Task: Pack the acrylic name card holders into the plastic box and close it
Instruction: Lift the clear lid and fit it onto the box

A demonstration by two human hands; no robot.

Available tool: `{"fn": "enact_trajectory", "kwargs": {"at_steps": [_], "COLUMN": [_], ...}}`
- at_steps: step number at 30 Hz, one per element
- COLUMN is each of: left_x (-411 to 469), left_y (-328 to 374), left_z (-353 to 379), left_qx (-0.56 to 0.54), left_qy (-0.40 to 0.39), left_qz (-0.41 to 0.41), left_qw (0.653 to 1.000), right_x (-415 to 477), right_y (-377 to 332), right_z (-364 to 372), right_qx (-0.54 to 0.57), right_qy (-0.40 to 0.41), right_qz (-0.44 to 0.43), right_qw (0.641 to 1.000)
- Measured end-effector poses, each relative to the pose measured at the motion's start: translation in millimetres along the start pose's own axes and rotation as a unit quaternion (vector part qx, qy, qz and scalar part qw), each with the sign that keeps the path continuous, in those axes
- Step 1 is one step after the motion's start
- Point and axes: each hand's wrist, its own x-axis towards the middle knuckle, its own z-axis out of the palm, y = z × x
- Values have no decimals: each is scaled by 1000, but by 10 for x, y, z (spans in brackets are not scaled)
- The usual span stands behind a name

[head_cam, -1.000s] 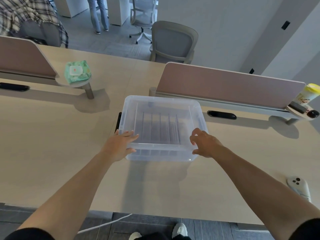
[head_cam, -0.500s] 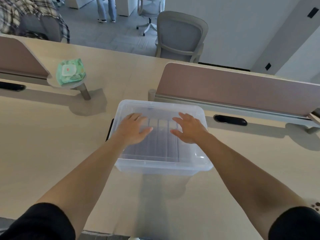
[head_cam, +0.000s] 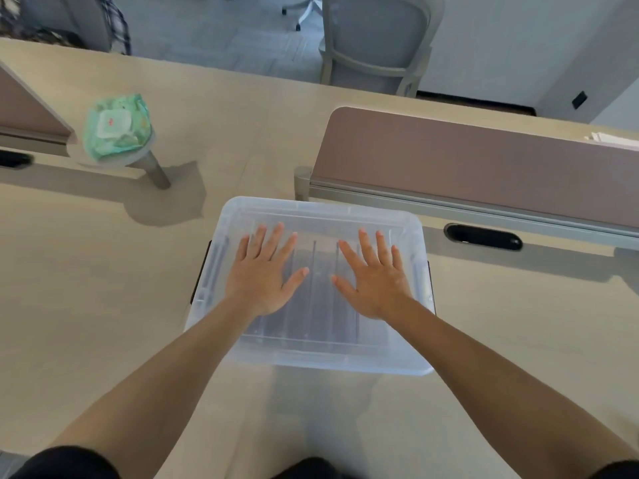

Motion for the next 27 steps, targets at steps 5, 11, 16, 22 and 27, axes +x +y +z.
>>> {"fn": "enact_trajectory", "kwargs": {"at_steps": [5, 11, 16, 22, 27], "left_x": [23, 10, 17, -100, -236], "left_y": [11, 35, 24, -566, -845], "left_z": [57, 10, -215, -360, -215], "left_qx": [13, 19, -26, -139, -294], "left_qy": [14, -6, -26, 84, -58], "left_qz": [3, 1, -21, -242, -331], "left_qw": [1000, 1000, 999, 957, 895], "right_x": [28, -1, -108, -392, -576], "right_y": [-92, -104, 62, 804, 1015], "right_z": [142, 133, -160, -392, -236], "right_qx": [-13, -9, 77, 320, 567], "right_qy": [40, 32, 9, 123, 20], "right_qz": [26, 37, 40, 208, 330], "right_qw": [999, 999, 996, 916, 754]}}
